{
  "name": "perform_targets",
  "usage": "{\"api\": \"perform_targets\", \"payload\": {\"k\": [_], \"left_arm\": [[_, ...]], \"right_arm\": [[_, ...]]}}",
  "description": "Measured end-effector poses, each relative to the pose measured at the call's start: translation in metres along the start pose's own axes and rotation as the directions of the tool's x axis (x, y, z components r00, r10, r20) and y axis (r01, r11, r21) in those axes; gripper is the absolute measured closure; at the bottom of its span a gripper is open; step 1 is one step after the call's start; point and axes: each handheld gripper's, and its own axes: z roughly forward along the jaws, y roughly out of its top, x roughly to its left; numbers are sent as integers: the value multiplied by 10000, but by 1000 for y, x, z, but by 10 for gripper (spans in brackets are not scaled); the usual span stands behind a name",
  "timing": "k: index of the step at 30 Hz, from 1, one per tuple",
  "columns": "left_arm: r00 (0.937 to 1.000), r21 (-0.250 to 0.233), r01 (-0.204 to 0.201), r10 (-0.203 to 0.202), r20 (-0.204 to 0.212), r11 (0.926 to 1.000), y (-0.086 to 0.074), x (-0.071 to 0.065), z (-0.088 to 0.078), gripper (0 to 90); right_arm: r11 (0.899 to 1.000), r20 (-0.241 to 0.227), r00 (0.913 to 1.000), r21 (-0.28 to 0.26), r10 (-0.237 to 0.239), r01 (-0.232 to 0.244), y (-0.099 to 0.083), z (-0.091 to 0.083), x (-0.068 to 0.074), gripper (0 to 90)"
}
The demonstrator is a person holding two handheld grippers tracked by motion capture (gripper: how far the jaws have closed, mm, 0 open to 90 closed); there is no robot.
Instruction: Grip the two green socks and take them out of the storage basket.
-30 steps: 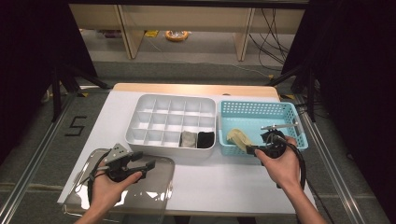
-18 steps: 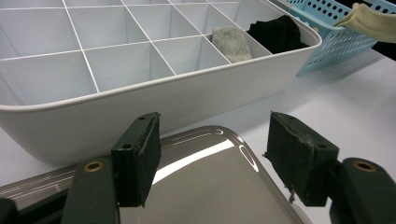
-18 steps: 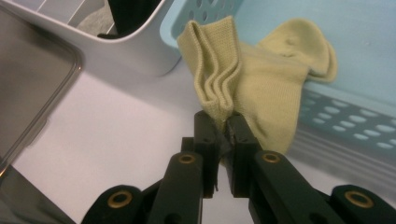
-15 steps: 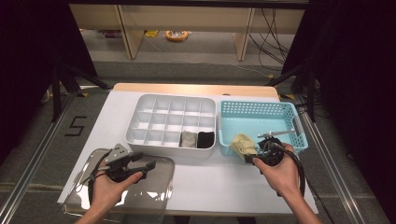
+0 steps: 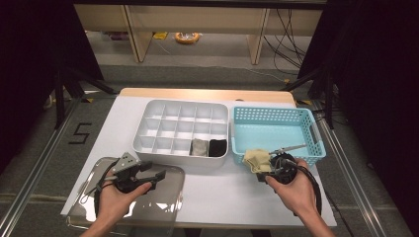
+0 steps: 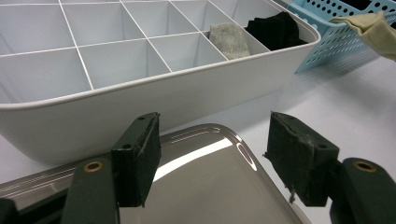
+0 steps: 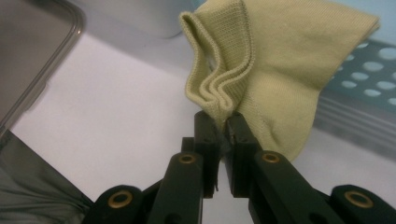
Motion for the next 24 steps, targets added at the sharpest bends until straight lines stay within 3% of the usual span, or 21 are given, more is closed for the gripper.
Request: {"api": "perform_targets", "payload": {"k": [10,13,14,18,22,24], "left_arm": [[9999,87,-112,112,13,9999,0,0,0,341],[9999,70,-120,120,98,9999,-1,0,1,341],[9999,52,-13,13,106,10000,-1,-1,1,340],[10000,73,-29,29,30,10000,-1,-2,1,341],[9999,77,-140,140,96,9999,-1,-1,1,340],[9998,87,-140,139,118,9999,-1,-1,1,340]], "right_arm": [[9975,-309,9995,703,-92,114,-10,10,12,853],[9954,-406,9988,928,262,-223,-12,12,18,853],[9955,-214,9997,945,83,-63,-12,14,18,853],[9925,-241,9997,1222,43,-13,-16,19,23,853],[9932,-665,9978,1156,-28,105,-19,23,27,853],[9917,-624,9981,1283,21,59,-19,25,29,853]]}}
